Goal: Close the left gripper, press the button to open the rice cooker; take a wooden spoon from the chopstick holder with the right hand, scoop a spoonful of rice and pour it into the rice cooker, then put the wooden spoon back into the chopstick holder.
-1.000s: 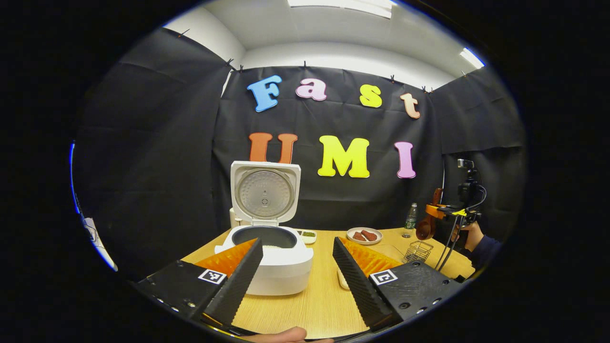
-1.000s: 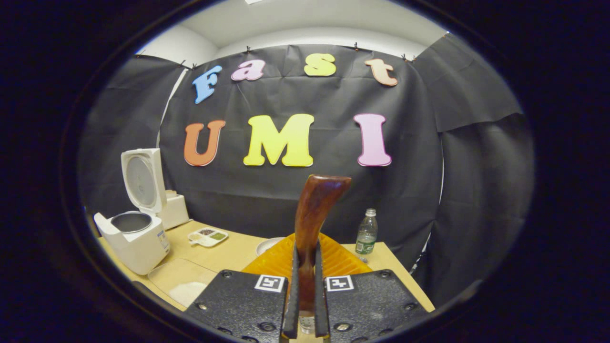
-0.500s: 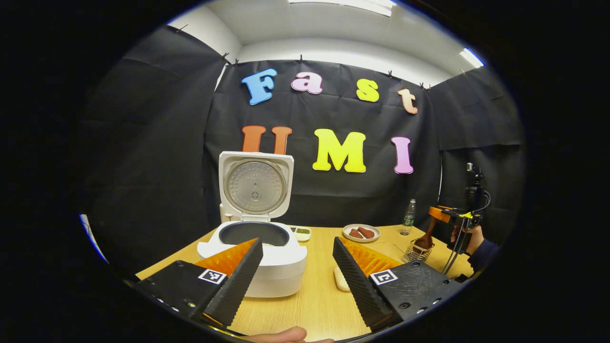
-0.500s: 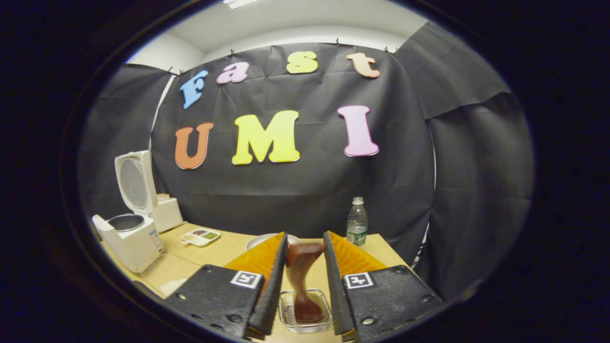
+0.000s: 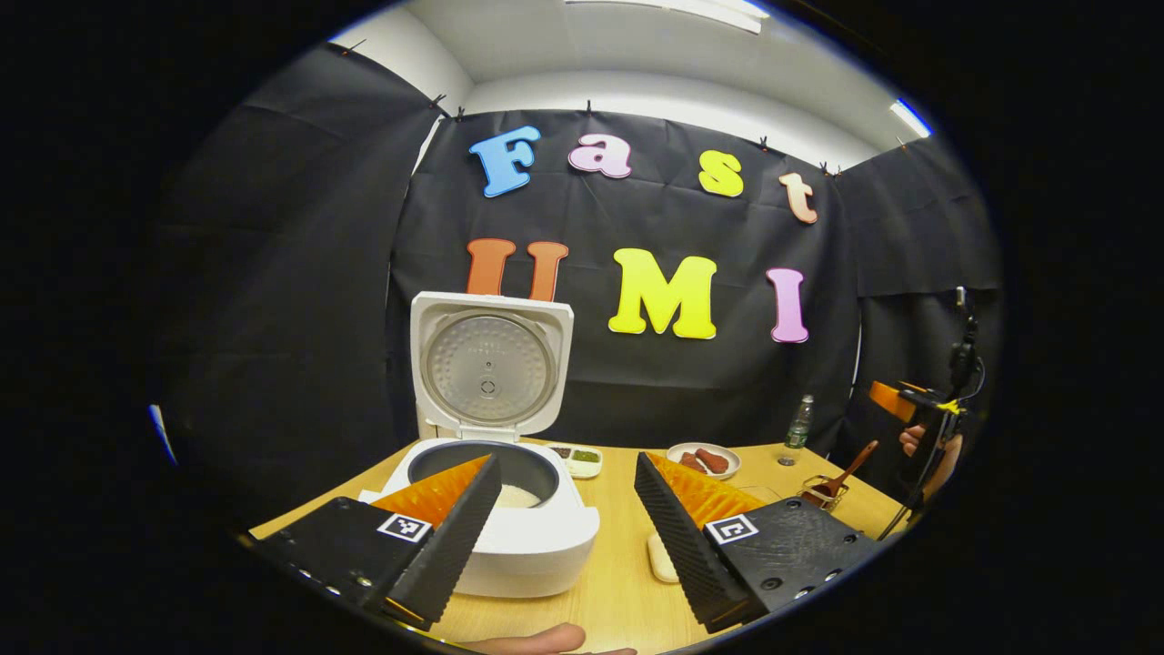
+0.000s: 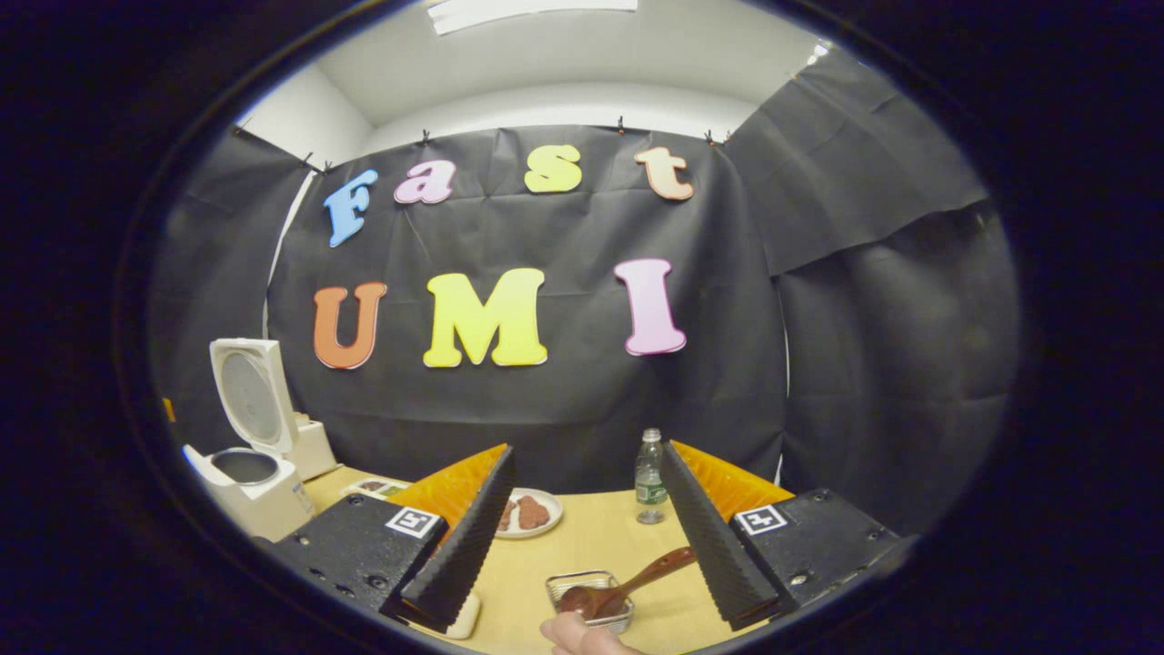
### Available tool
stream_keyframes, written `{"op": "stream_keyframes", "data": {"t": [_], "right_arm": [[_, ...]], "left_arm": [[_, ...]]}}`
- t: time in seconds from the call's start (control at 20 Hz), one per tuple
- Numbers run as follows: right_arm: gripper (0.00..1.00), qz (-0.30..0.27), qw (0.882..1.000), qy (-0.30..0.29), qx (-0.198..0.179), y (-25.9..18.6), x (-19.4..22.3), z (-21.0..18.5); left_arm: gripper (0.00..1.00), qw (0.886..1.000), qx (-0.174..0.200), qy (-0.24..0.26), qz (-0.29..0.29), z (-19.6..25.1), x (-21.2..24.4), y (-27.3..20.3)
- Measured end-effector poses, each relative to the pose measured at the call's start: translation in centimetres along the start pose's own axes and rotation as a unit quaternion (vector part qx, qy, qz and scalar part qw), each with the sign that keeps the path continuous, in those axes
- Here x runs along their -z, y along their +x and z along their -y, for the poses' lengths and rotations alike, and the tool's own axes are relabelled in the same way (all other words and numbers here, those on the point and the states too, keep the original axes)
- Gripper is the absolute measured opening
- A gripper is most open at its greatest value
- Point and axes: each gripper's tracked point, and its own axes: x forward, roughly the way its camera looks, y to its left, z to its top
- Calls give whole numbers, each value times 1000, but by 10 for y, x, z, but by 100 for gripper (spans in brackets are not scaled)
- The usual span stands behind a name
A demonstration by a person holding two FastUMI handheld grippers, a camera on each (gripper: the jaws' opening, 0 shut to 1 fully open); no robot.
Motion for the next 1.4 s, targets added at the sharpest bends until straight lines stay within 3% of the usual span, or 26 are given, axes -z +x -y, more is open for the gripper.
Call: {"op": "stream_keyframes", "data": {"t": [0.1,0.3,0.75,0.9,1.05,1.25,1.35,1.4], "right_arm": [[100,-34,999,13,-33,-5,10,-23],[100,-76,996,30,-40,-12,18,-32],[100,-64,997,11,-32,-47,23,-16],[100,-54,997,19,-45,-59,26,-25],[100,-37,996,58,-61,-67,24,-37],[100,-12,997,46,-55,-72,13,-34],[97,-4,997,47,-66,-78,11,-43],[100,-3,996,47,-70,-81,11,-46]], "left_arm": [[94,1000,-6,-1,5,-3,-10,13],[94,1000,-8,-17,9,-8,-41,42],[94,994,-78,2,73,-51,-131,138],[94,994,-83,2,76,-56,-150,174],[94,991,-99,-22,89,-74,-160,211],[94,988,-110,-56,90,-102,-161,256],[94,991,-98,-33,86,-104,-162,272],[94,990,-112,-12,81,-114,-159,280]]}}
